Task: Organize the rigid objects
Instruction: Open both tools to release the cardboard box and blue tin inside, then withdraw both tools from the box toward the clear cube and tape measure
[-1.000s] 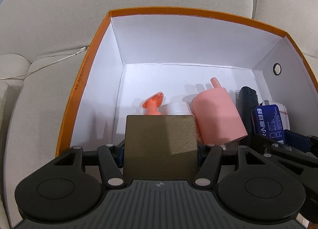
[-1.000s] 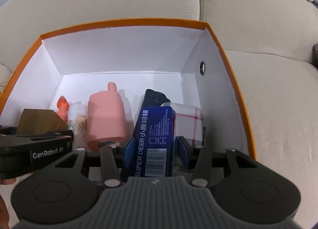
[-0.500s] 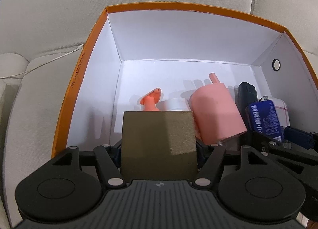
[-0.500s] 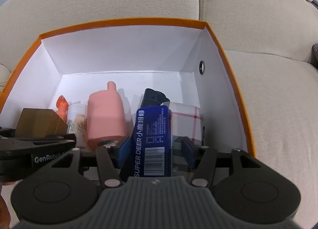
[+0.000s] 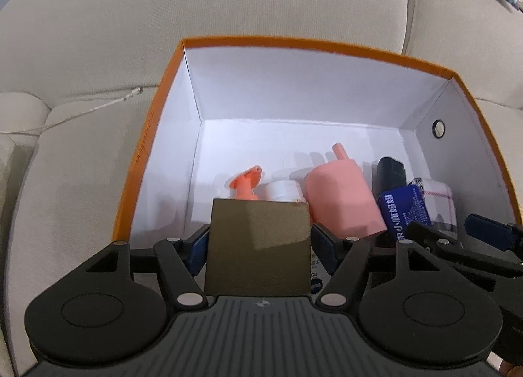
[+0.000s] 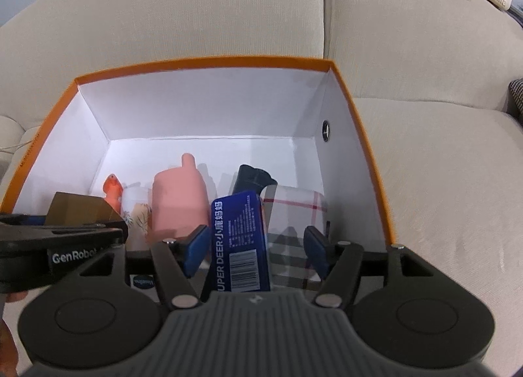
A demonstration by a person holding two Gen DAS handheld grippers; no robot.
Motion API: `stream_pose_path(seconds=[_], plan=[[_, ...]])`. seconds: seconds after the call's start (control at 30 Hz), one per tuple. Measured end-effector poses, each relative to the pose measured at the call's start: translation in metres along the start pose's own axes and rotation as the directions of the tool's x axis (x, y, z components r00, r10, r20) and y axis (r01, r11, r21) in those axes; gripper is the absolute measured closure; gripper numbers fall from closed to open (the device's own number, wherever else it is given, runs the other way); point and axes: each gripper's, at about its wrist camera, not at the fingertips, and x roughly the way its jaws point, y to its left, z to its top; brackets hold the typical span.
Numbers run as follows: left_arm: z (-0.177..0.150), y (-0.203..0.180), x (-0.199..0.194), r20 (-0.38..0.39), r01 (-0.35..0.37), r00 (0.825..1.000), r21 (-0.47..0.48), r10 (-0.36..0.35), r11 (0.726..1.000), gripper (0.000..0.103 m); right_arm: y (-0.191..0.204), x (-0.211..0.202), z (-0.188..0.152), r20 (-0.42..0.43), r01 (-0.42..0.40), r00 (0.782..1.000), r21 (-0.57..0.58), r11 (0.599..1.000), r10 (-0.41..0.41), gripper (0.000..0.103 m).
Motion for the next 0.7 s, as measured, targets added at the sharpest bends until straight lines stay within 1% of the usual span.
stream_pose_path(seconds=[0.07, 0.17, 0.27, 0.47, 0.53, 0.7], plan=[[0.000, 0.000, -0.005, 0.009, -0.005, 1.000, 0.001, 0.005, 1.000, 0.022, -0.001, -0.003, 0.001, 0.004, -0.003, 1.000, 0.004, 1.000, 0.003, 0.038], [0.001, 0.002, -0.014, 0.030, -0.024, 0.999, 0.004, 0.024, 1.000, 0.021, -0.002, -0.008, 0.002, 0.013, -0.003, 1.000, 0.002, 1.000, 0.003, 0.037], [0.001, 0.005, -0.023, 0.043, -0.012, 0.999, -0.006, 0.013, 1.000, 0.021, 0.000, -0.015, 0.002, 0.023, -0.008, 1.000, 0.004, 1.000, 0.008, 0.037], [-0.001, 0.006, -0.039, 0.078, -0.022, 0.997, 0.001, 0.022, 1.000, 0.021, 0.001, -0.030, -0.003, 0.043, -0.019, 0.999, -0.003, 1.000, 0.019, 0.035], [-0.003, 0.006, -0.045, 0.089, -0.023, 0.996, 0.004, 0.023, 1.000, 0.020, 0.001, -0.036, -0.005, 0.051, -0.023, 0.998, -0.003, 1.000, 0.024, 0.033], [-0.013, 0.010, -0.062, 0.107, -0.033, 0.994, 0.009, 0.032, 0.999, 0.020, 0.001, -0.054, -0.013, 0.072, -0.039, 0.997, 0.000, 0.999, 0.039, 0.033]])
